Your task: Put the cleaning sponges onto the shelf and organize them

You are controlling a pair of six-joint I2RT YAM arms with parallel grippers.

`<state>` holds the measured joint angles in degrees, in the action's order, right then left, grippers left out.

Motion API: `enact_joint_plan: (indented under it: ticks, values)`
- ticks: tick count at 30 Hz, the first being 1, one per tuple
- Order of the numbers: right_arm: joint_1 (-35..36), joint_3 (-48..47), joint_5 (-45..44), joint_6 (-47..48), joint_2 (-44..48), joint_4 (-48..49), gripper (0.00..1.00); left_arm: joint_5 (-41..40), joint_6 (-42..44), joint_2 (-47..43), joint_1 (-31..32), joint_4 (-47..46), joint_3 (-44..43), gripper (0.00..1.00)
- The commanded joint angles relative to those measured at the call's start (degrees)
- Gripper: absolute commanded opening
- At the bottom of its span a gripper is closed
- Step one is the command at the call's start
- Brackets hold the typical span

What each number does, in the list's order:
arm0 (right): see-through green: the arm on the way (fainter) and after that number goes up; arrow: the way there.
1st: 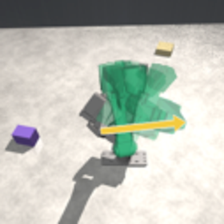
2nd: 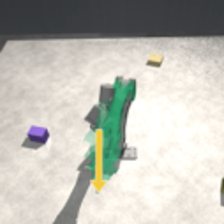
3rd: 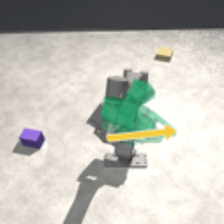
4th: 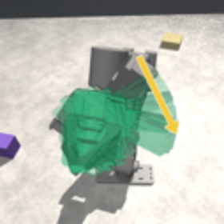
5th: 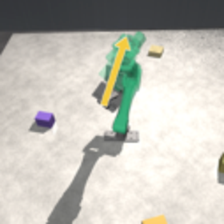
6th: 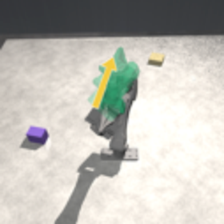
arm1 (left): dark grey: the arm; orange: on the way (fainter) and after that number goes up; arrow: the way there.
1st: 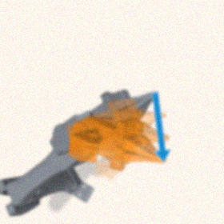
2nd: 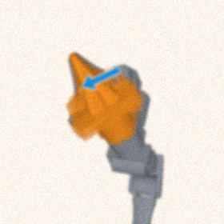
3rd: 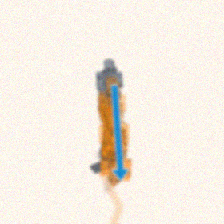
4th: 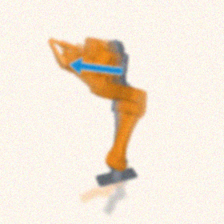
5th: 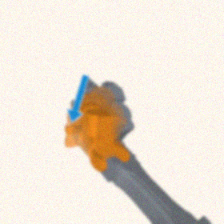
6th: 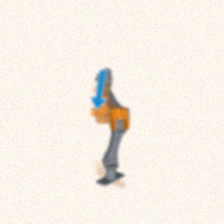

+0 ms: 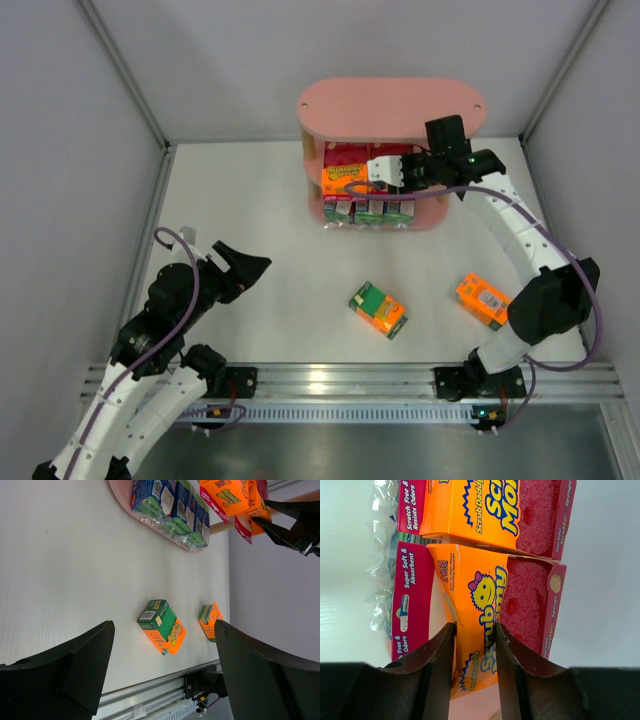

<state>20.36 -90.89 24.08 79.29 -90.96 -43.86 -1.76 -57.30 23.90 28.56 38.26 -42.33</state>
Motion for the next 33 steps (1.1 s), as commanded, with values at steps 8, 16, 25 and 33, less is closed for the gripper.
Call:
enact_joint_plan:
  ticks: [8,16,25,33]
  values:
    - [-0.76,-2.54,2.55,-0.62,-0.45,0.79,0.34,0.53,-0.27,0.09,-0.17,-0.64,-0.48,0.87]
    - [-0.67,-1.92,2.38,-0.8,-0.45,0.53,0.39,0.44,-0.36,-0.17,-0.17,-0.64,-0.21,0.87]
    - [-0.41,-0.34,1.94,-0.8,0.08,1.32,0.54,0.44,-0.53,-0.08,-0.17,-0.64,-0.13,0.87]
    - [-0.41,0.1,2.55,-1.68,1.66,2.02,0.67,0.35,-0.71,-0.08,-0.17,-0.64,-0.04,0.87]
